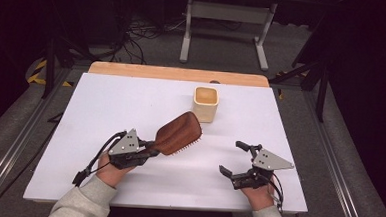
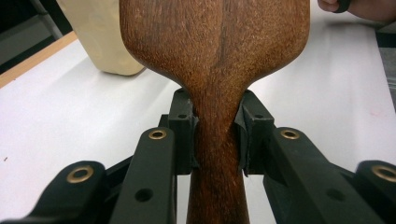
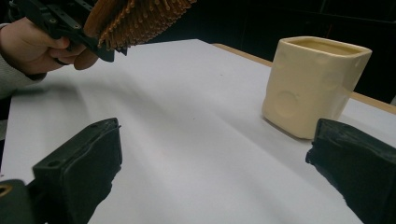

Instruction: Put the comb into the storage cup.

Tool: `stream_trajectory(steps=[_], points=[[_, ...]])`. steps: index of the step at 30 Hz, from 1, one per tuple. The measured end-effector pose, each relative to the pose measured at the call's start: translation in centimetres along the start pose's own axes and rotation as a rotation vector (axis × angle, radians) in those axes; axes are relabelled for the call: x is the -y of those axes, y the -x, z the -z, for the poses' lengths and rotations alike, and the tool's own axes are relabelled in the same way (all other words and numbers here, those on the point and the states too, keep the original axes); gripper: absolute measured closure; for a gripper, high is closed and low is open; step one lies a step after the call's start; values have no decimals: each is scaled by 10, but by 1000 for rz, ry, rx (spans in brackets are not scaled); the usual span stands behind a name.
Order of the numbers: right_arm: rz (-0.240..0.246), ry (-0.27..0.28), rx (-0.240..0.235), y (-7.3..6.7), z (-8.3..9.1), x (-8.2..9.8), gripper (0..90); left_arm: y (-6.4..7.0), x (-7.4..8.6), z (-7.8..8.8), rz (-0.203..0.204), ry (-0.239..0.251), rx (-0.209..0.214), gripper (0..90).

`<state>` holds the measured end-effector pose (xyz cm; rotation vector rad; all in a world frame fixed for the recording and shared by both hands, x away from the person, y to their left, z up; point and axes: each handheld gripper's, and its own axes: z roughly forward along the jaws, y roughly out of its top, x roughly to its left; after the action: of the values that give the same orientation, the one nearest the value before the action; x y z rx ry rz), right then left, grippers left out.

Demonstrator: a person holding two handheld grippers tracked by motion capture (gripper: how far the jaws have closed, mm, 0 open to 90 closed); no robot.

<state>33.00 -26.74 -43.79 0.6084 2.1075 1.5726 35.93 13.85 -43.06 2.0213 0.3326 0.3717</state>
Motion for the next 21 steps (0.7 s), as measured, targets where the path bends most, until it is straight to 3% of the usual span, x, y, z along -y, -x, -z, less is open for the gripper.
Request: stream_trajectory(steps=[8,16,21], points=[[3,-25,-46,-5,-9,-18,26,-1,0,3,1,3,-16,724],[3,-48,-115,-10,-31,-53,17,-2,1,5,5,5,-31,724],[-24,-56,-150,-9,-46,-68,7,-2,1,5,4,4,-38,724]])
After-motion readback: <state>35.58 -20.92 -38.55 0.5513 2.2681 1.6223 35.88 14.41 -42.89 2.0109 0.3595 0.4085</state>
